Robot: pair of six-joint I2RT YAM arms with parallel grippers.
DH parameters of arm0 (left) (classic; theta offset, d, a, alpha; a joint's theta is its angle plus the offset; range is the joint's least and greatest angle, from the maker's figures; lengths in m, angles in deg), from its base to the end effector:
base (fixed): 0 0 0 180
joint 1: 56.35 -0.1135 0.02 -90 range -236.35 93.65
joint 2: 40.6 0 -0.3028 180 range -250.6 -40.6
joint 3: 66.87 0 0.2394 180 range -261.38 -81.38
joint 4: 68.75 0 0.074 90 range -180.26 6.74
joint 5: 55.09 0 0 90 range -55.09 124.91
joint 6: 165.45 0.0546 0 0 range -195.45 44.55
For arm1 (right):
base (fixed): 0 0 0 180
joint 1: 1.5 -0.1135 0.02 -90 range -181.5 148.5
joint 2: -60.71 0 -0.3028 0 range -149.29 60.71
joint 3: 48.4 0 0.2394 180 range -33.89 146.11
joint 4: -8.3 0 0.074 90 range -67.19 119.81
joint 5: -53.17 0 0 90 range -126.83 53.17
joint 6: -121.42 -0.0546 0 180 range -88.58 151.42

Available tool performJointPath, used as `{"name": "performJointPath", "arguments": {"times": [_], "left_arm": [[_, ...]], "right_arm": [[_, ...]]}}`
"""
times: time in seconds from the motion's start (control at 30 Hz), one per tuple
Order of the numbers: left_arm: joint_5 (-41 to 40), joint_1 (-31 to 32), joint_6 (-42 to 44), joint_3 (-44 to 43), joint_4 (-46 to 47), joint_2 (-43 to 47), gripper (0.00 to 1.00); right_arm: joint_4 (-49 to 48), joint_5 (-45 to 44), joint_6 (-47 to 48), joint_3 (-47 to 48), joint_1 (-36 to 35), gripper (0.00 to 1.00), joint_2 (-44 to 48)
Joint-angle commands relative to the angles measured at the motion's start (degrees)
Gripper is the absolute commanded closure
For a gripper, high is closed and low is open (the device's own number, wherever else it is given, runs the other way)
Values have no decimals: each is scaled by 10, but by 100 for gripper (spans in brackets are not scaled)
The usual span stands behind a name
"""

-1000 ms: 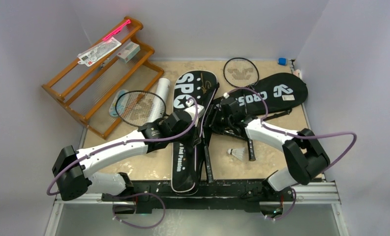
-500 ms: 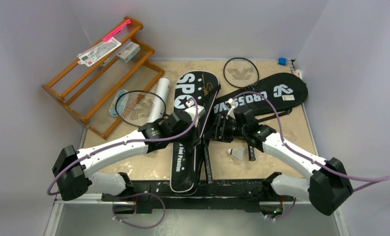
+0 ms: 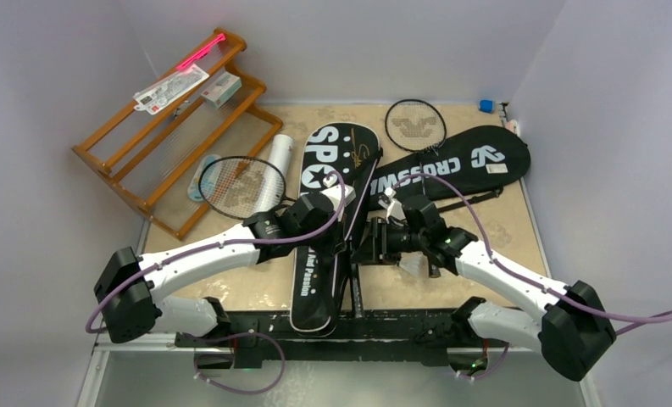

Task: Pack up the badminton gear
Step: Place the racket in the racket bag.

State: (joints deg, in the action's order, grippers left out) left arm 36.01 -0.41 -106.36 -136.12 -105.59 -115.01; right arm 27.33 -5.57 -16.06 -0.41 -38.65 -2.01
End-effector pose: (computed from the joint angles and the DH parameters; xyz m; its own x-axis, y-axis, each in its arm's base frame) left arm 0.1518 -0.2264 0.2976 -0.7511 0.1940 -0.6310 0.5250 0.7550 -0.3928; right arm 0.1527 0.1513 0.2547 -0.9333 0.0833 -0.3493 -0.2548 0.5318 0.8077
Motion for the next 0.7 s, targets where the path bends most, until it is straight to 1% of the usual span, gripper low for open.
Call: {"name": "performJointPath", "arguments": {"times": [0.0,0.2,0.27,0.33,0.47,0.6,0.67], "left_arm": [[-8,0,4,-24,11,-1,100],[-10,0,1,-32,4,-2,100],[-8,0,-1,-33,4,-1,100],[-6,0,-4,-34,4,0,100],[-3,0,-12,-32,4,5,100],[2,0,-20,-31,8,8,100],[-3,0,-26,-31,5,8,100]], "right_arm": [[26,29,9,4,-21,50,14],[25,20,3,10,-59,53,1],[26,14,1,12,-72,56,-6],[21,14,-2,12,-80,62,-7],[9,11,-11,8,-86,69,-6],[-13,6,-23,7,-87,73,-14],[-39,7,-37,2,-87,73,-20]]}}
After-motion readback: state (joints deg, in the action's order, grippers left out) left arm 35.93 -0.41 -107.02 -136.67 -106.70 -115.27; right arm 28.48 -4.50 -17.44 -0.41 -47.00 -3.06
